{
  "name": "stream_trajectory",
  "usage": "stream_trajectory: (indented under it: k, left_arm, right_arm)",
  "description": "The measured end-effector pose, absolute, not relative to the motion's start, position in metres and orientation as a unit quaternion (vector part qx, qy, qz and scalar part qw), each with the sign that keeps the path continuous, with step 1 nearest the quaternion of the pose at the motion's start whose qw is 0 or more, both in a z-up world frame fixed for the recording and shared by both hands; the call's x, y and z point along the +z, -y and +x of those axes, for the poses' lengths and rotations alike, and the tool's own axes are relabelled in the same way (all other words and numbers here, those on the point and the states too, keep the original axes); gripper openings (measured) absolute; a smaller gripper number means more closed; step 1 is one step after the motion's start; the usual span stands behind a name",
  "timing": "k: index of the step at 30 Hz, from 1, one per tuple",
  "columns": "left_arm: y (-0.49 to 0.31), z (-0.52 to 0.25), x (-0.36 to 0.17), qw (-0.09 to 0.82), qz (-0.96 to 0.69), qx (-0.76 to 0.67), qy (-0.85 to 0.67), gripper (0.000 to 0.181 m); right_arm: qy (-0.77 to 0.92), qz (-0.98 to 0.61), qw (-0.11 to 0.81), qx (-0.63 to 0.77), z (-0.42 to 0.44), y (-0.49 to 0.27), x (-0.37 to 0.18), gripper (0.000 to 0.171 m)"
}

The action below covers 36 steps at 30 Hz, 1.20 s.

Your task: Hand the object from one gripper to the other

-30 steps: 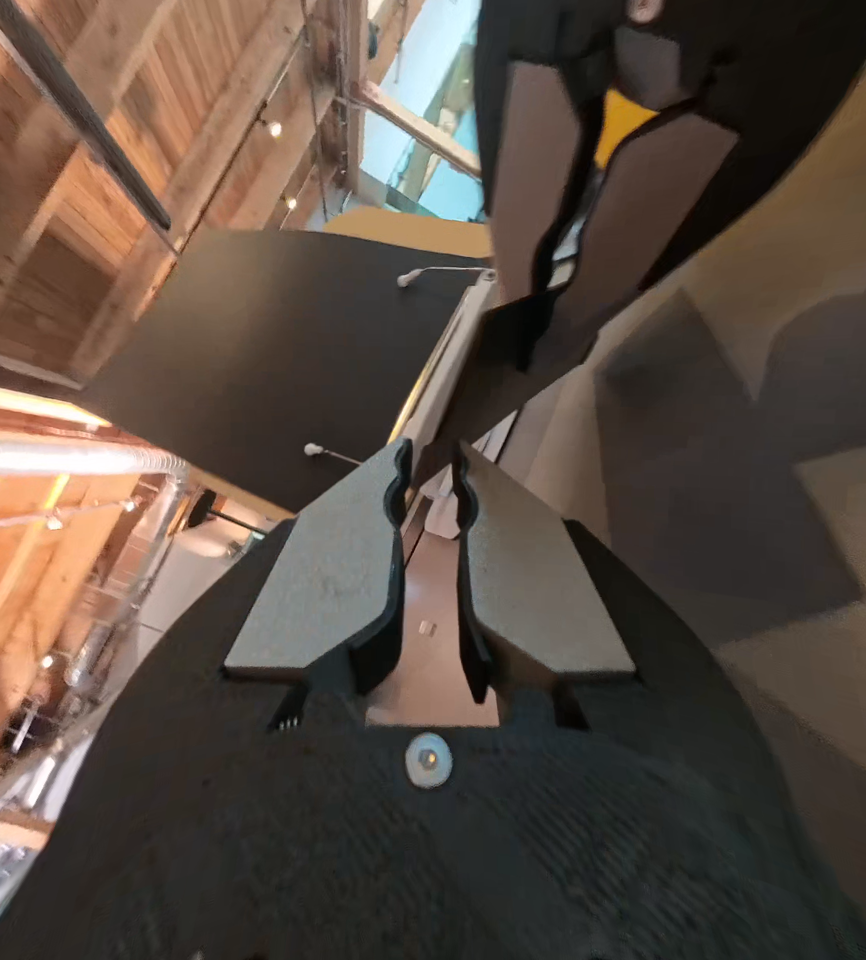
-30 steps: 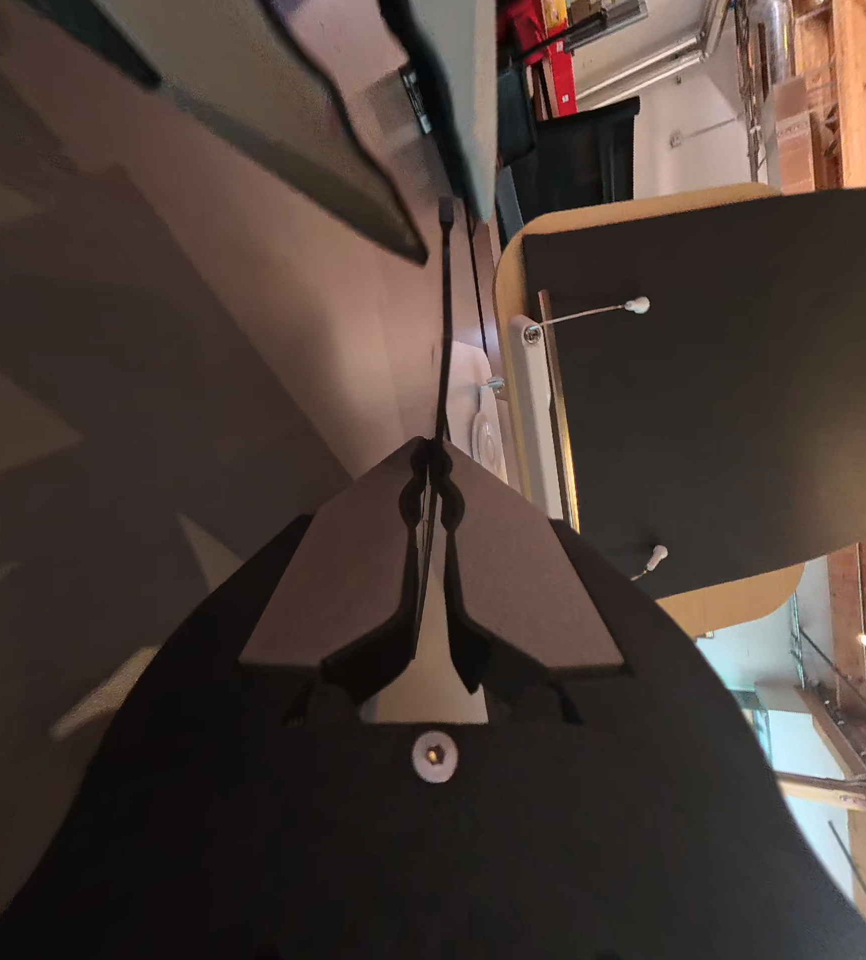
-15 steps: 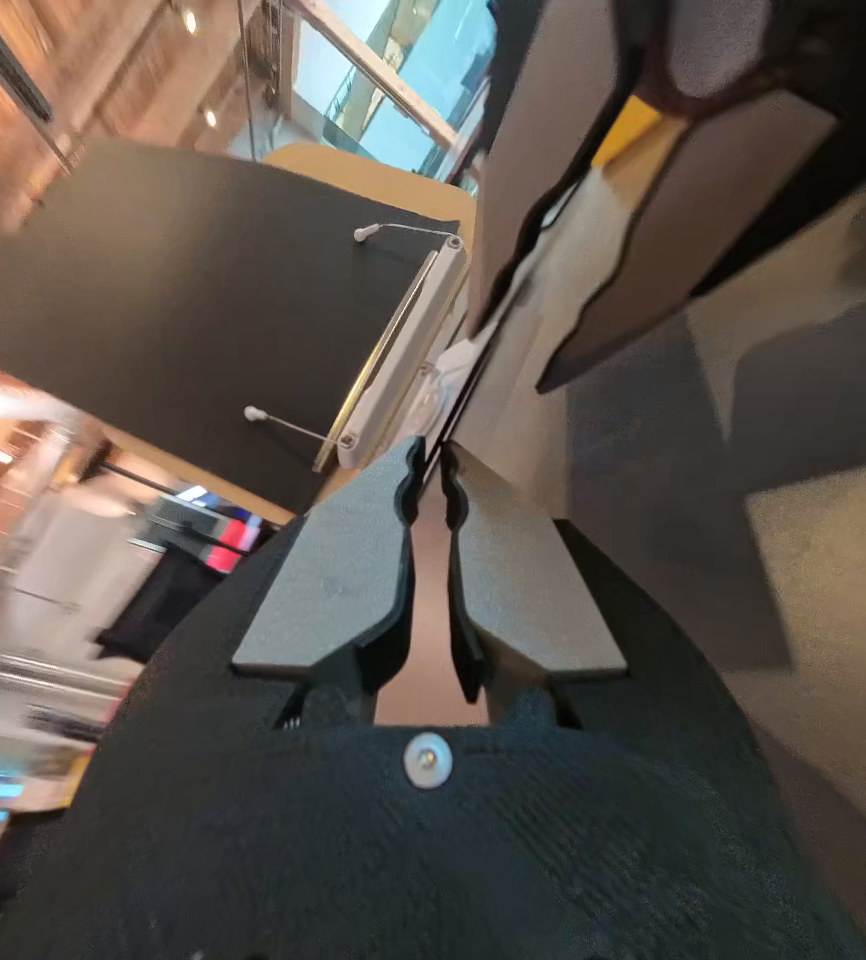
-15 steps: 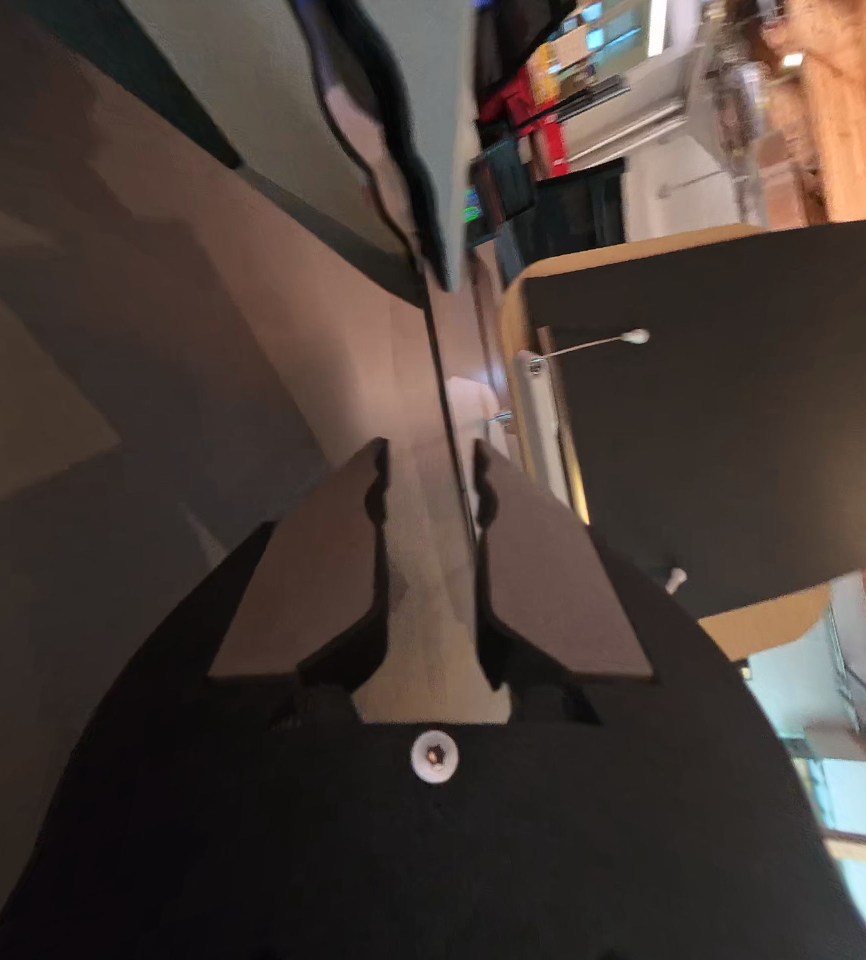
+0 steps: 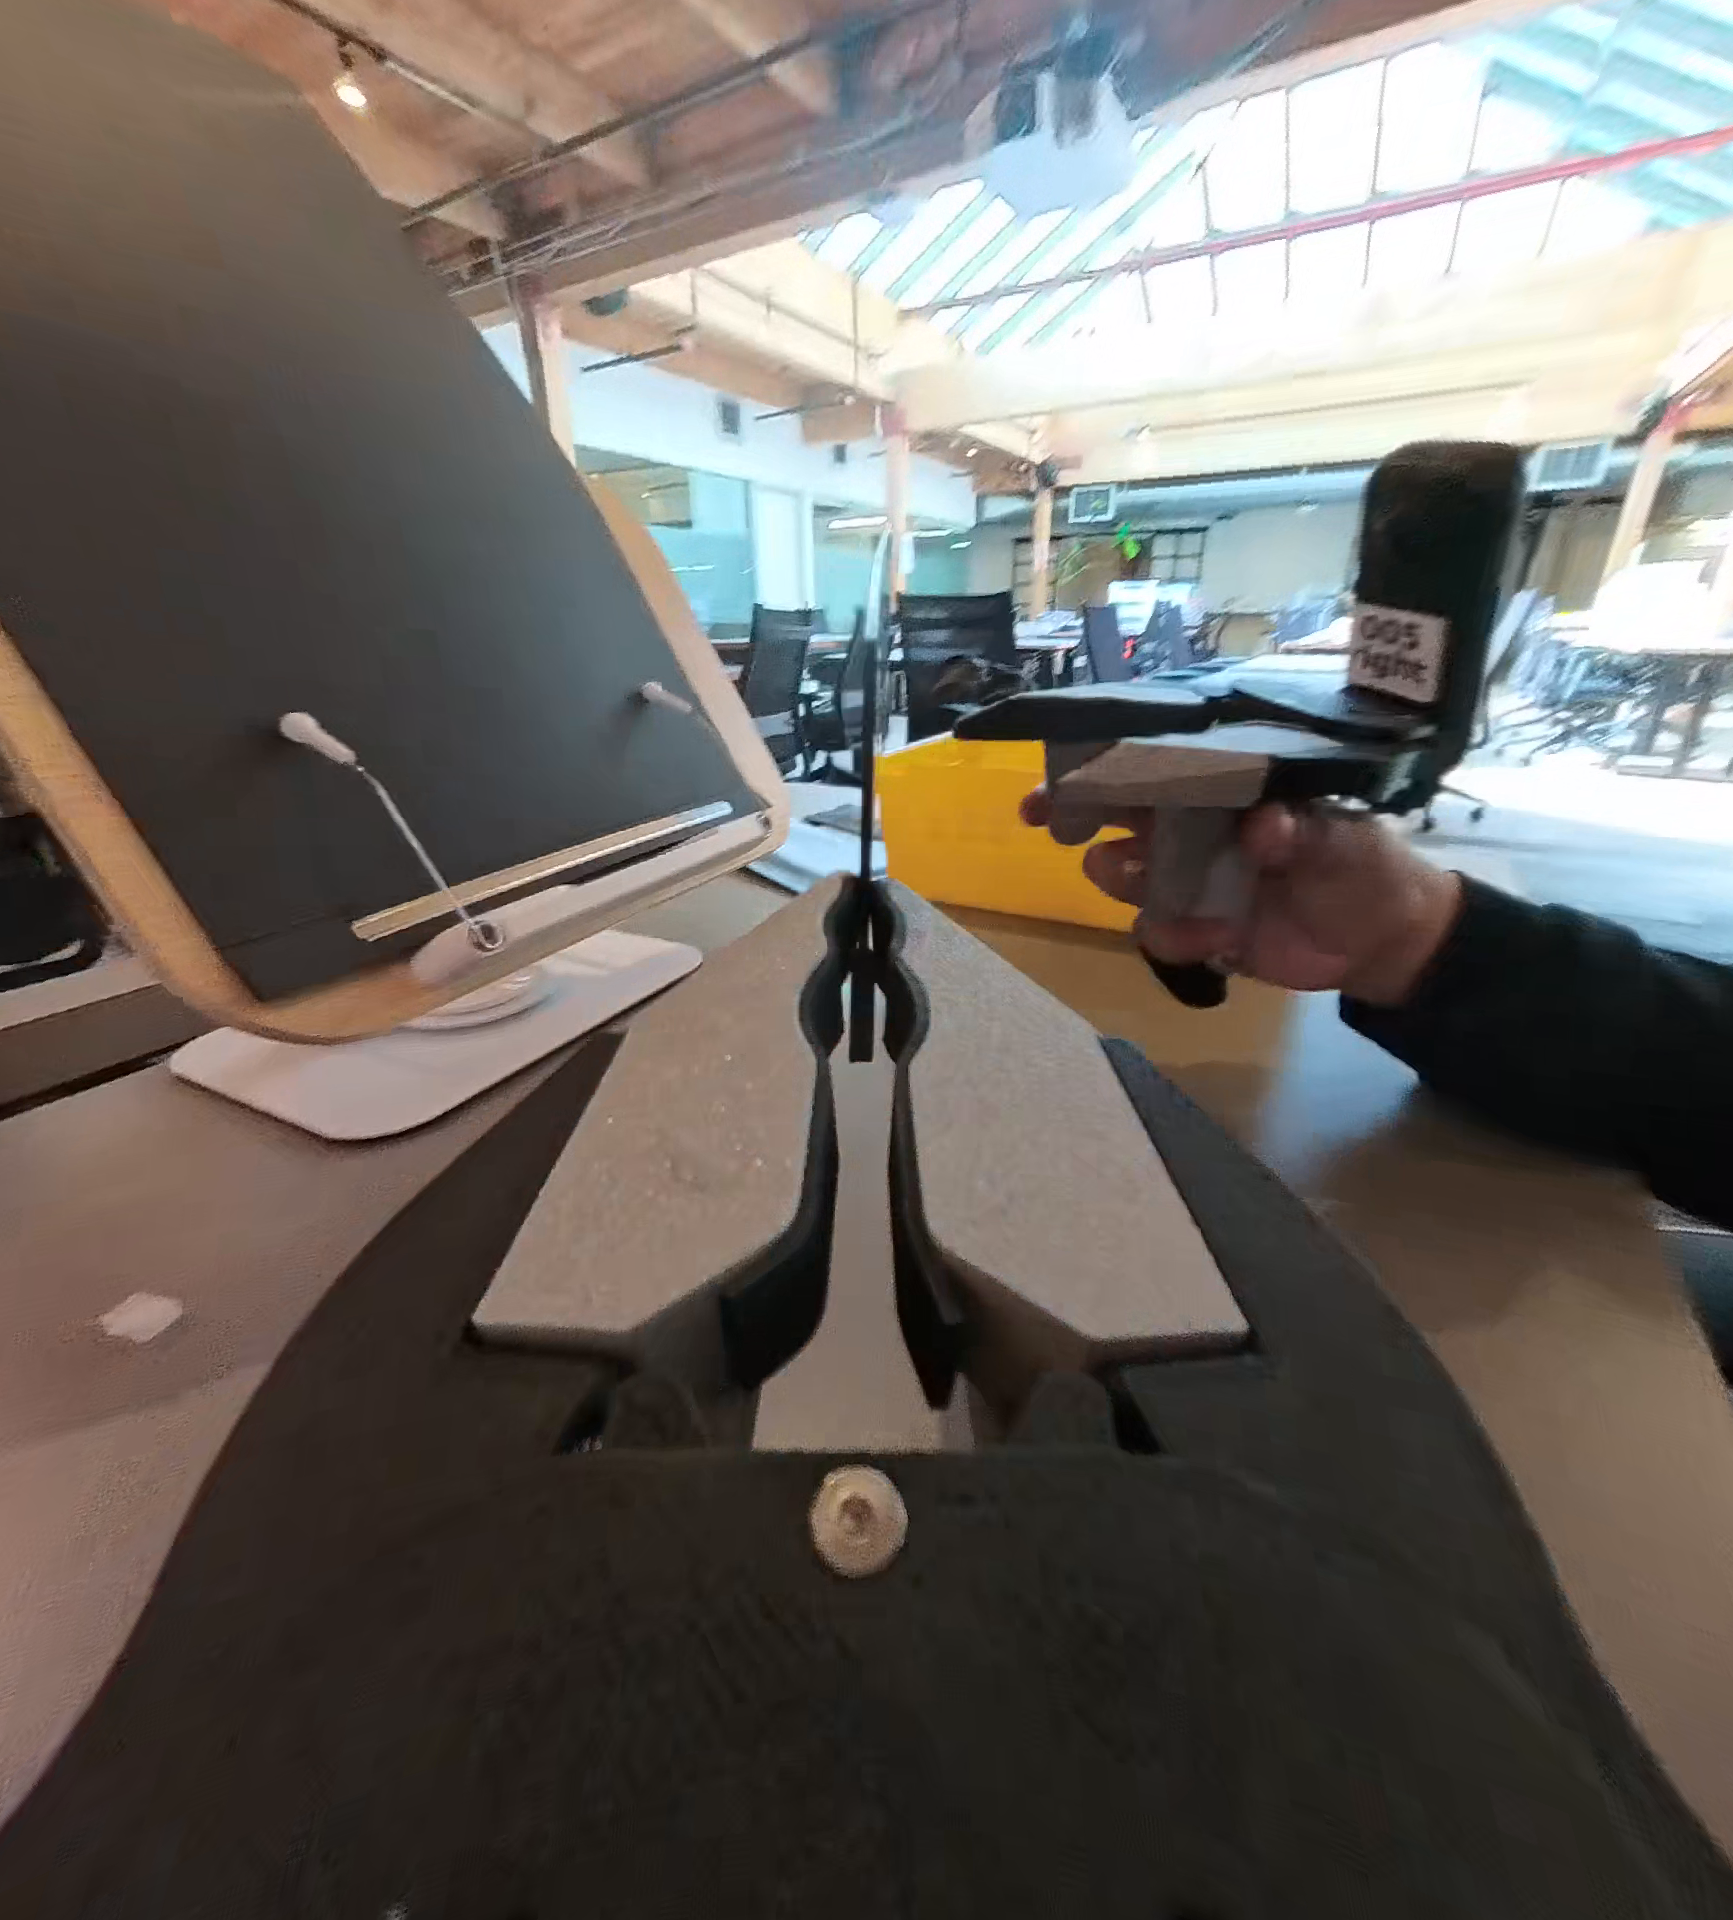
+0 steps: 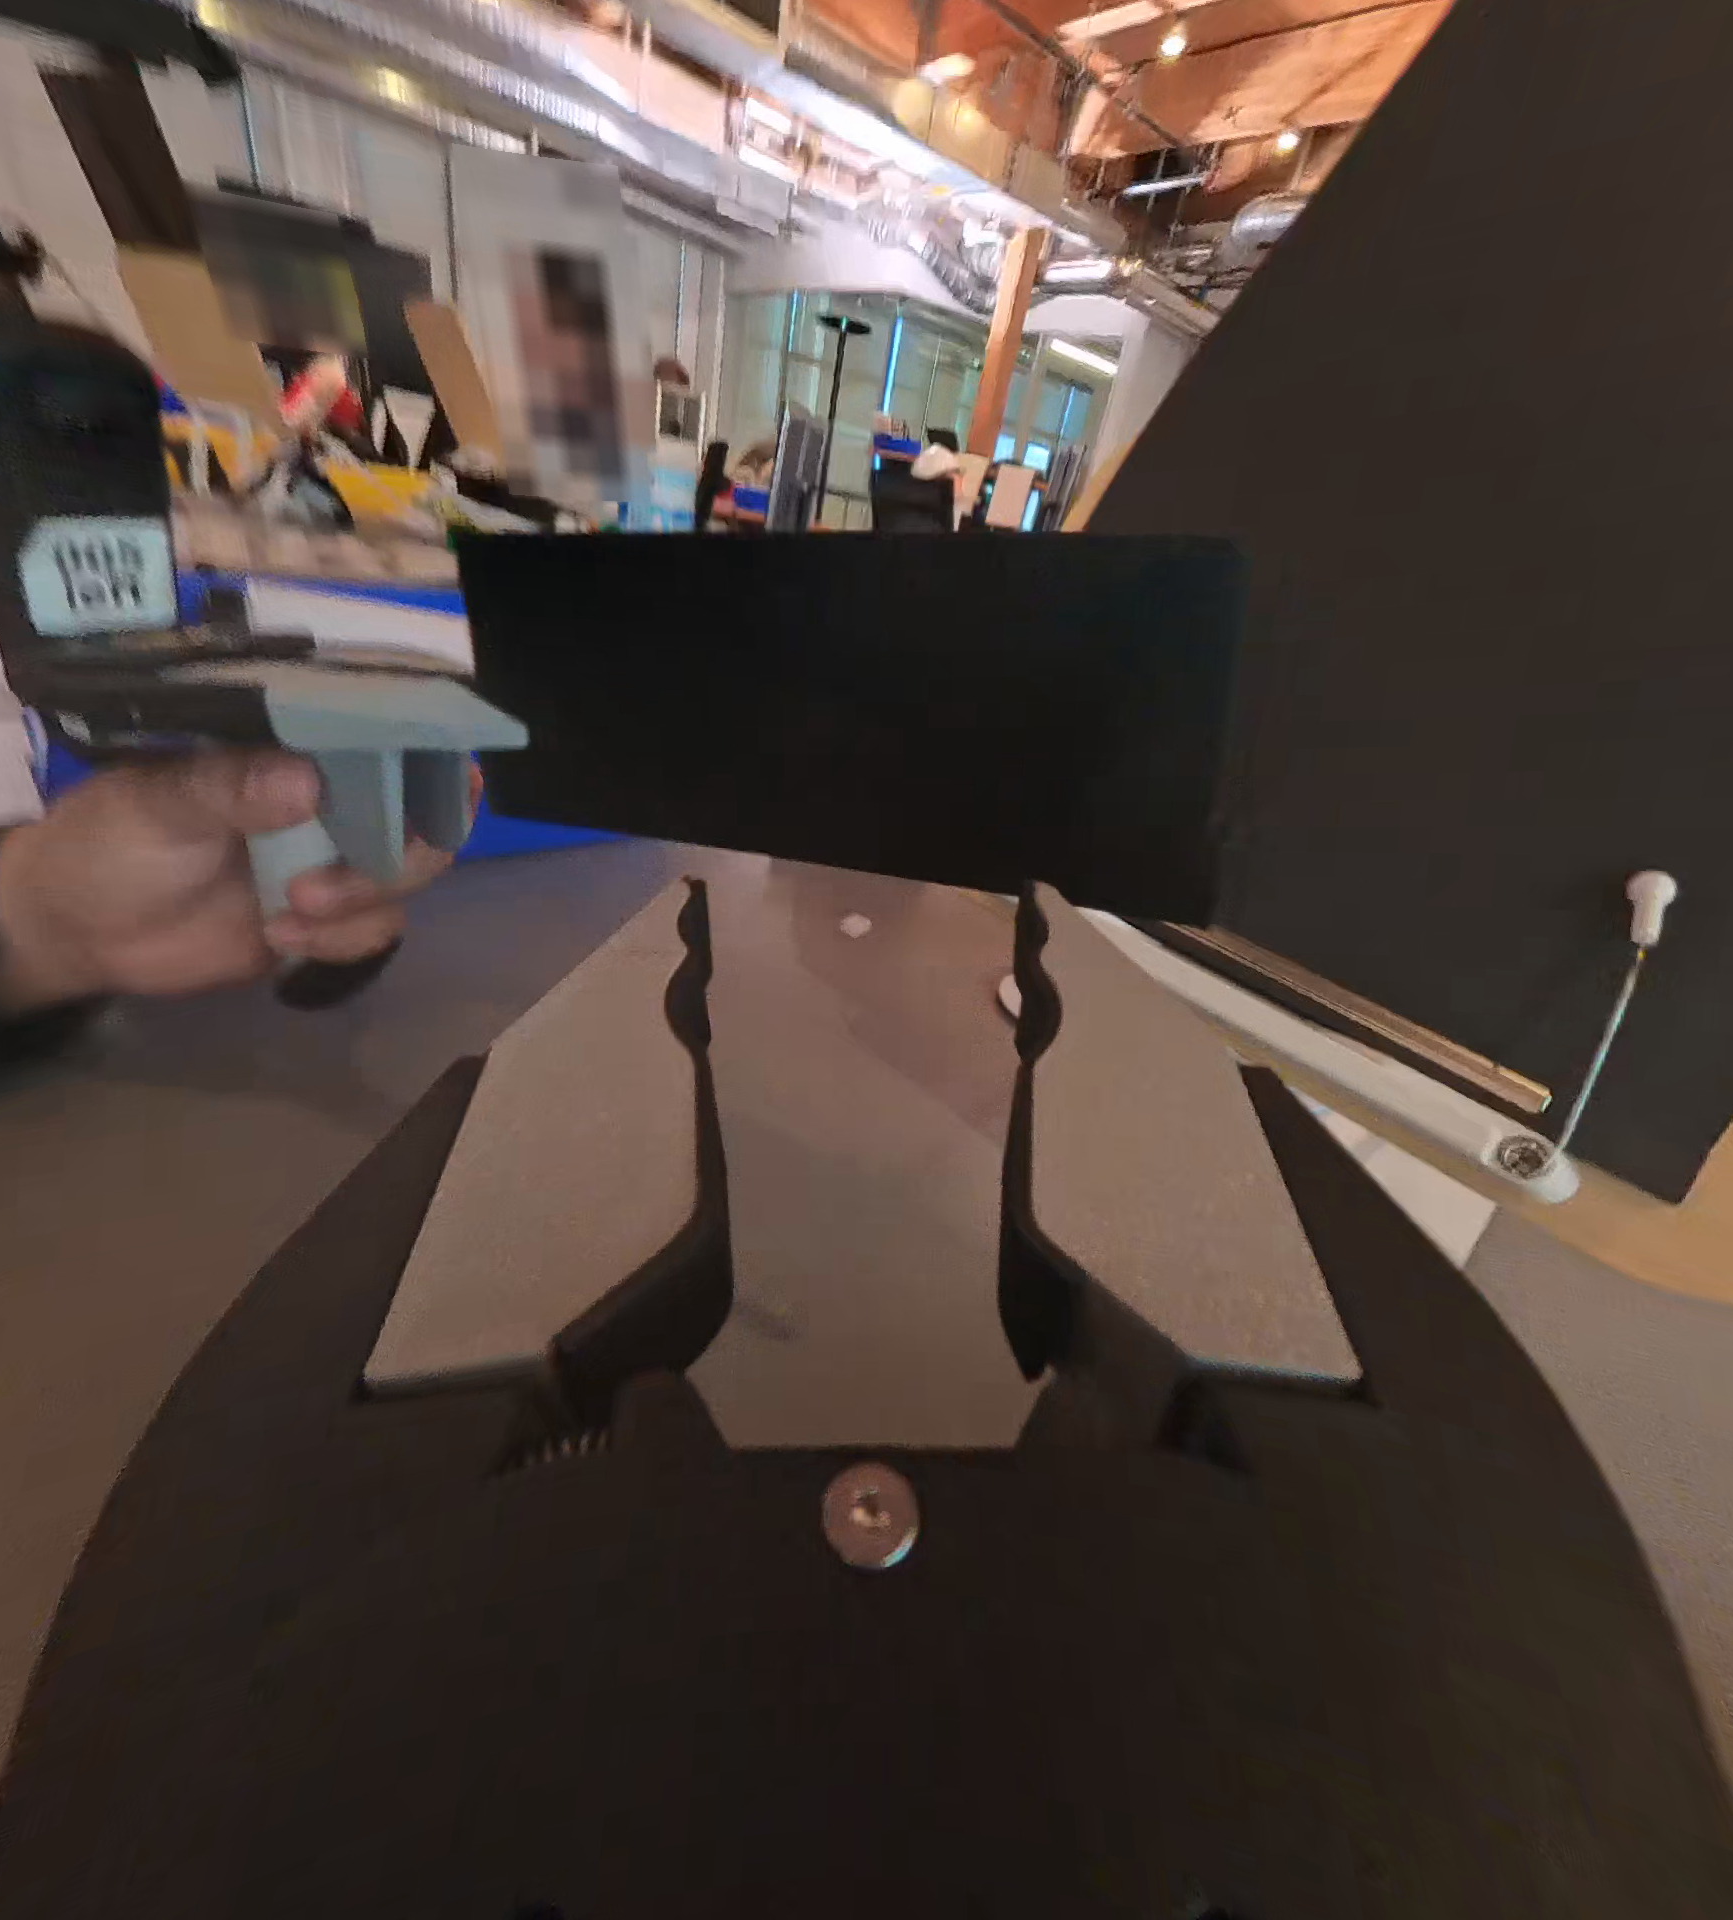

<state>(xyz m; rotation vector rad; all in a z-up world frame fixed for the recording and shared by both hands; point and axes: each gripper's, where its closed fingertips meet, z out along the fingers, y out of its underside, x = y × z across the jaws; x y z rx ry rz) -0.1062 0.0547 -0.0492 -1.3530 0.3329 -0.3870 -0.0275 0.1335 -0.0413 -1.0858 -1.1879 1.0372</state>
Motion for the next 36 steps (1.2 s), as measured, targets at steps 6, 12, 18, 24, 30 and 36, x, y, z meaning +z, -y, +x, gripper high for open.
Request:
stream_trajectory:
  k: [6,12,18,24,30,36]
  left_arm:
    - [-0.043,-0.091,-0.041,0.745,-0.588,-0.264,-0.169,0.0]
    - [-0.035,-0.111,-0.022,0.771,-0.537,-0.323,-0.115,0.0]
    - [-0.034,-0.096,-0.026,0.752,-0.542,-0.347,-0.145,0.0]
    - [-0.048,-0.061,-0.064,0.683,-0.625,-0.322,-0.2,0.003]
    - [-0.061,-0.073,-0.077,0.687,-0.66,-0.252,-0.172,0.013]
    - [-0.069,-0.087,-0.083,0.709,-0.672,-0.116,-0.179,0.006]
  right_arm:
    - [0.423,-0.483,0.538,0.546,-0.009,-0.152,-0.022,0.051]
    - [0.39,-0.49,0.477,0.617,-0.008,-0.151,-0.019,0.061]
    - [0.4,-0.459,0.432,0.666,-0.014,-0.129,-0.015,0.057]
    - [0.442,-0.367,0.44,0.69,-0.007,-0.096,-0.004,0.003]
    - [0.46,-0.375,0.503,0.628,-0.005,-0.111,-0.002,0.0]
    - [0.398,-0.452,0.728,0.328,0.022,-0.178,0.003,0.0]
